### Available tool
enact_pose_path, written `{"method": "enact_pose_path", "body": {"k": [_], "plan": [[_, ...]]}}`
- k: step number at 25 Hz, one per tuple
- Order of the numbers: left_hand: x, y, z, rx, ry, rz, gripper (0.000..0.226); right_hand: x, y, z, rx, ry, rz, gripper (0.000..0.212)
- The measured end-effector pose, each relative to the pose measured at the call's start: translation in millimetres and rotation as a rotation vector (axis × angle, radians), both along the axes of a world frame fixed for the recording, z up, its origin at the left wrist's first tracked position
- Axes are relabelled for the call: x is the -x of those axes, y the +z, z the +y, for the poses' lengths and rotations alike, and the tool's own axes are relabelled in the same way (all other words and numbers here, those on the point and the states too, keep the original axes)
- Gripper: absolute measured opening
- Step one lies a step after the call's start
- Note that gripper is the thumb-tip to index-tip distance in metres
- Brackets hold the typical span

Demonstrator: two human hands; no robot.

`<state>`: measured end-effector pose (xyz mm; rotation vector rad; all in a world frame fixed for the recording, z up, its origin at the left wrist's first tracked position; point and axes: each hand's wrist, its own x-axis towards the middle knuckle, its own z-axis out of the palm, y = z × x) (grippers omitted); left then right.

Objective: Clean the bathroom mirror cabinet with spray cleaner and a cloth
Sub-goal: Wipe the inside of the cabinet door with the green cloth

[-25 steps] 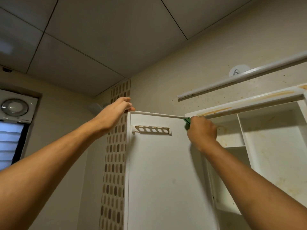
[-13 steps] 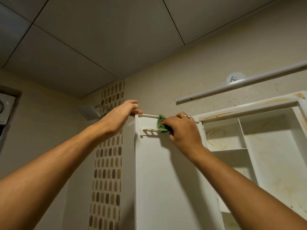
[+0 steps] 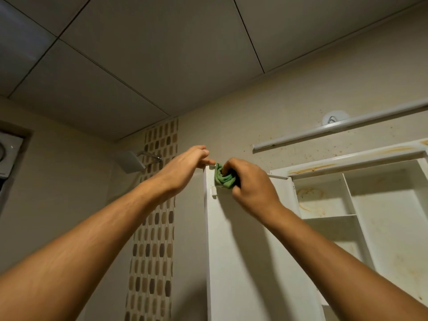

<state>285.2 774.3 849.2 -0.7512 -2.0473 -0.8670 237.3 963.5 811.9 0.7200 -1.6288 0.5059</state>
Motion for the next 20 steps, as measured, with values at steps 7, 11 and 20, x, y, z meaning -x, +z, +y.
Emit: {"method": "enact_pose_path", "body": {"k": [7,11,20], "plan": [[0,0,0,-0.028,-0.030,-0.014,0.086,-12,-6,-24,0.022,-0.113,0.073,0.028],[1,1,0,-0.013,-0.004,-0.030,0.090,-3,-8,-17,0.021,-0.352,0.201,0.023],[4,-1,-1,0.019,0.015,0.001,0.089,-21,14,17,-0.194,-0.317,-0.066,0.030]]}}
